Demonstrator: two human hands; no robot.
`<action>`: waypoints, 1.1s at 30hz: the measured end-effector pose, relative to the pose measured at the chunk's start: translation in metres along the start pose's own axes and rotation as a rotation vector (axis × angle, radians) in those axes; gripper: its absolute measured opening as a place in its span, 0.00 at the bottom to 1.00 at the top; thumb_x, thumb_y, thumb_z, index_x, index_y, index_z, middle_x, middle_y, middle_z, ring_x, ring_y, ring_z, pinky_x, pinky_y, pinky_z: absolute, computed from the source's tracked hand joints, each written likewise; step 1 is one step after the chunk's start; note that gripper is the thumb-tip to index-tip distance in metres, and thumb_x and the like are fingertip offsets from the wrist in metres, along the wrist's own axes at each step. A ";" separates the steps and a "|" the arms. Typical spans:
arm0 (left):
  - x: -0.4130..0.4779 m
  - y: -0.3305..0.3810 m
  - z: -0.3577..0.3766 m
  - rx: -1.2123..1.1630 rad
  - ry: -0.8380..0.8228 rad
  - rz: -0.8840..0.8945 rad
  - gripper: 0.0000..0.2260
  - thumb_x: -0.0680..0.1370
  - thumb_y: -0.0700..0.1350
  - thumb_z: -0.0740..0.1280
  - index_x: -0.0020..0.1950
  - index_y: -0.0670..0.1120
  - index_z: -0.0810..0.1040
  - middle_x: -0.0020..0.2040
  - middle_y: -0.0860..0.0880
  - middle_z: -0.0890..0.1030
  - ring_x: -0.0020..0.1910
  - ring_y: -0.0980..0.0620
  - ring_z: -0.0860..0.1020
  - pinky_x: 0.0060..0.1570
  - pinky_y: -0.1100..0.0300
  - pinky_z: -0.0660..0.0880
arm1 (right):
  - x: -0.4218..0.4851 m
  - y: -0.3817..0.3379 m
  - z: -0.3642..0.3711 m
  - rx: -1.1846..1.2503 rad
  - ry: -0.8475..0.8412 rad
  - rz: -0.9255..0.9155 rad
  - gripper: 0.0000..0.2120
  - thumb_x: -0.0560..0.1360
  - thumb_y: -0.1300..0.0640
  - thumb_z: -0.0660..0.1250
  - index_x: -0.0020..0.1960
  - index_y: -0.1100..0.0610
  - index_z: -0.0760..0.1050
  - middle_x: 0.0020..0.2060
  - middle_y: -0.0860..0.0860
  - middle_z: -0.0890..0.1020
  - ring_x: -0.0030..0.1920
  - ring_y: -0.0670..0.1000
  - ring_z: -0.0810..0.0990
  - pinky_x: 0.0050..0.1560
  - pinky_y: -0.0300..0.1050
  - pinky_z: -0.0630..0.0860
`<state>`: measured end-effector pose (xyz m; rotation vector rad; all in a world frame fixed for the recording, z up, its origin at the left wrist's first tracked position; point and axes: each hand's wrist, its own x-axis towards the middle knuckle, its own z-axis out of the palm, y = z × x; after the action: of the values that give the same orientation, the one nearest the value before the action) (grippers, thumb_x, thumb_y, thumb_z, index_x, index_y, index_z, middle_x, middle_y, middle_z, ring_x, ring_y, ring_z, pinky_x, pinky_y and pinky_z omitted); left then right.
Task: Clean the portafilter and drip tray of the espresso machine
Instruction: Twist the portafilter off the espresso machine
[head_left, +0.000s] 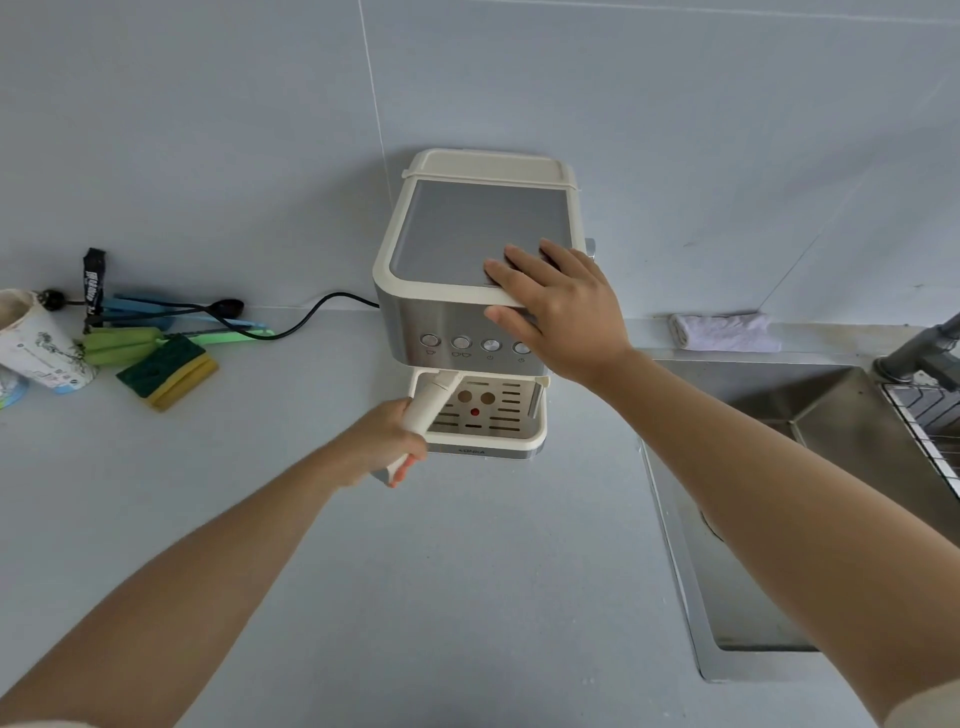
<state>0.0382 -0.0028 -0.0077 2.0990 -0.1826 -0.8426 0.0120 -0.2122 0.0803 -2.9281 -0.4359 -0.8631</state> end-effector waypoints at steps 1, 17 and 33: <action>0.002 -0.001 -0.012 0.040 -0.012 0.002 0.10 0.69 0.30 0.63 0.48 0.40 0.69 0.25 0.45 0.71 0.17 0.52 0.67 0.20 0.65 0.66 | 0.000 0.000 0.001 0.000 0.005 -0.001 0.18 0.76 0.48 0.61 0.58 0.58 0.78 0.53 0.55 0.82 0.54 0.62 0.79 0.54 0.53 0.75; 0.051 0.013 -0.094 0.372 -0.182 -0.036 0.14 0.69 0.32 0.67 0.53 0.42 0.72 0.36 0.45 0.73 0.27 0.51 0.71 0.28 0.63 0.69 | -0.001 -0.001 -0.001 0.096 -0.053 0.083 0.19 0.74 0.49 0.64 0.61 0.57 0.76 0.58 0.56 0.80 0.60 0.64 0.75 0.61 0.58 0.70; -0.005 -0.046 0.012 -0.080 -0.055 -0.089 0.07 0.71 0.33 0.63 0.41 0.43 0.68 0.26 0.46 0.71 0.17 0.53 0.69 0.19 0.66 0.66 | 0.002 0.001 -0.005 0.051 -0.220 0.113 0.22 0.77 0.46 0.58 0.68 0.54 0.69 0.65 0.52 0.74 0.64 0.59 0.69 0.66 0.50 0.62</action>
<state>0.0188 0.0204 -0.0454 2.0233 -0.0835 -0.9459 0.0112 -0.2128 0.0857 -2.9775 -0.2944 -0.5120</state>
